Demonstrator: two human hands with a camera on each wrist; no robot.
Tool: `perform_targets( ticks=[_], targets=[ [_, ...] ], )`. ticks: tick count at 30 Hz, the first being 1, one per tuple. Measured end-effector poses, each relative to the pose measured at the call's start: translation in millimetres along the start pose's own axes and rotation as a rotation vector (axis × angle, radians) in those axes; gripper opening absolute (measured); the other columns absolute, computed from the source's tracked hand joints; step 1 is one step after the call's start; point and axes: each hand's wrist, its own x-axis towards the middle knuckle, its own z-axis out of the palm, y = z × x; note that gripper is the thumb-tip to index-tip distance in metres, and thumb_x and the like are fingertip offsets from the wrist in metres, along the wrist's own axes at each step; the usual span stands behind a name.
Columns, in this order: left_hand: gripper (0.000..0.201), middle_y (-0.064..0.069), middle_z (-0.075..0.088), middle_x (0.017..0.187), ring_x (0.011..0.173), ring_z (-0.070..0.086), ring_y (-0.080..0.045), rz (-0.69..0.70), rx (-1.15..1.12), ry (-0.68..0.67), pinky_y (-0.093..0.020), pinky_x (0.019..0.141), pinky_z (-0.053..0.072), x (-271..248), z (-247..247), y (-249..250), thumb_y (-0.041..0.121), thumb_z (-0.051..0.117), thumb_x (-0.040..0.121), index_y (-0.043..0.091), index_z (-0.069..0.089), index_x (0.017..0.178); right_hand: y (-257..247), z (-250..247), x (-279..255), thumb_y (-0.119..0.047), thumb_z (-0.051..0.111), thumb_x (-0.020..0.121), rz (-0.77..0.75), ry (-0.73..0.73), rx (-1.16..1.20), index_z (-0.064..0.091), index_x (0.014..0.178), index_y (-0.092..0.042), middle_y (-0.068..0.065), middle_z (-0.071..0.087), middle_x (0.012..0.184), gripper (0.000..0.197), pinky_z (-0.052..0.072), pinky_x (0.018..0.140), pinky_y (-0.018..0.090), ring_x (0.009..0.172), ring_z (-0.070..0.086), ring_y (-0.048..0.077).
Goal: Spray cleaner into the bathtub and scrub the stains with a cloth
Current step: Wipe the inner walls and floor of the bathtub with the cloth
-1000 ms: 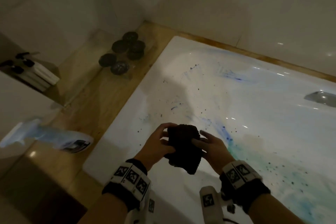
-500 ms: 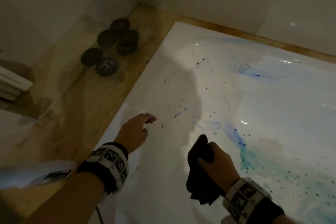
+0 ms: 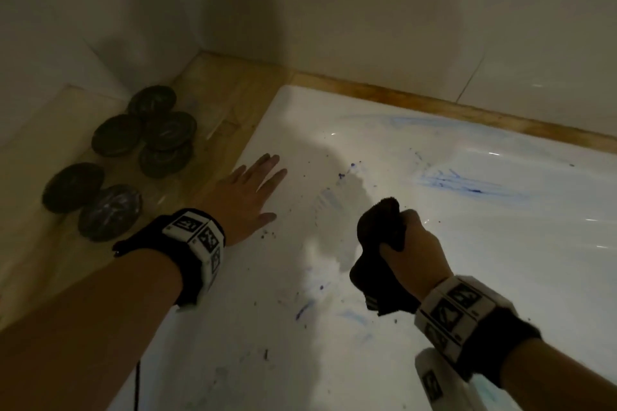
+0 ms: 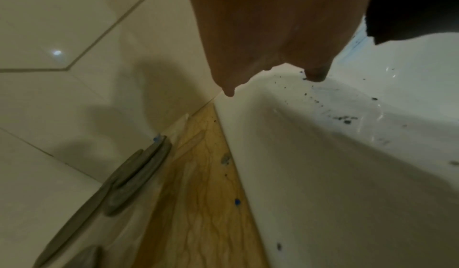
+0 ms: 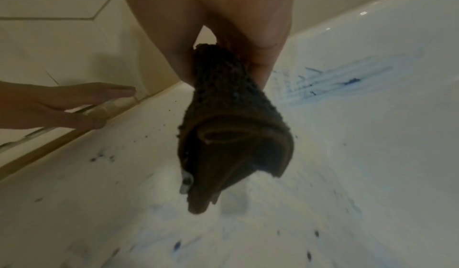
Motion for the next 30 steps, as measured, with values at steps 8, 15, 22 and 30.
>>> perform_targets(
  ticks=[8, 15, 22, 30],
  targets=[
    [0.068, -0.011, 0.015, 0.155, 0.141, 0.013, -0.023, 0.093, -0.064, 0.160, -0.038, 0.112, 0.011, 42.5, 43.6, -8.3, 0.055, 0.018, 0.093, 0.016, 0.018, 0.148, -27.1, -32.8, 93.8, -0.013, 0.053, 0.085, -0.072, 0.325, -0.135, 0.041, 0.115, -0.008, 0.014, 0.049, 0.110, 0.033, 0.039, 0.070, 0.035, 0.090, 0.054, 0.034],
    [0.062, -0.011, 0.016, 0.155, 0.142, 0.015, -0.022, 0.074, -0.118, 0.294, -0.040, 0.115, 0.013, 42.6, 53.5, -5.1, 0.046, 0.028, 0.093, 0.014, 0.027, 0.147, -36.4, -12.4, 116.0, -0.013, 0.054, 0.084, -0.149, 0.359, -0.242, 0.043, 0.118, -0.007, 0.014, 0.041, 0.121, 0.036, 0.038, 0.064, 0.037, 0.086, 0.054, 0.039],
    [0.051, -0.008, 0.024, 0.153, 0.140, 0.022, -0.018, 0.053, -0.268, 0.414, -0.035, 0.114, 0.017, 44.6, 53.1, -1.6, 0.025, 0.023, 0.098, 0.006, 0.029, 0.145, -65.2, 17.2, 137.7, -0.016, 0.052, 0.089, -0.186, 0.375, -0.130, 0.036, 0.135, -0.014, 0.011, 0.034, 0.132, 0.049, 0.039, 0.070, 0.034, 0.091, 0.057, 0.039],
    [0.050, -0.011, 0.027, 0.151, 0.139, 0.023, -0.019, 0.059, -0.287, 0.456, -0.032, 0.115, 0.014, 47.2, 55.2, -4.8, 0.019, 0.022, 0.097, 0.000, 0.028, 0.144, -63.9, 69.7, 123.9, -0.010, 0.069, 0.076, -0.386, 0.181, -0.455, 0.031, 0.143, -0.021, 0.020, 0.027, 0.144, 0.077, 0.052, 0.079, 0.043, 0.110, 0.049, 0.041]
  ],
)
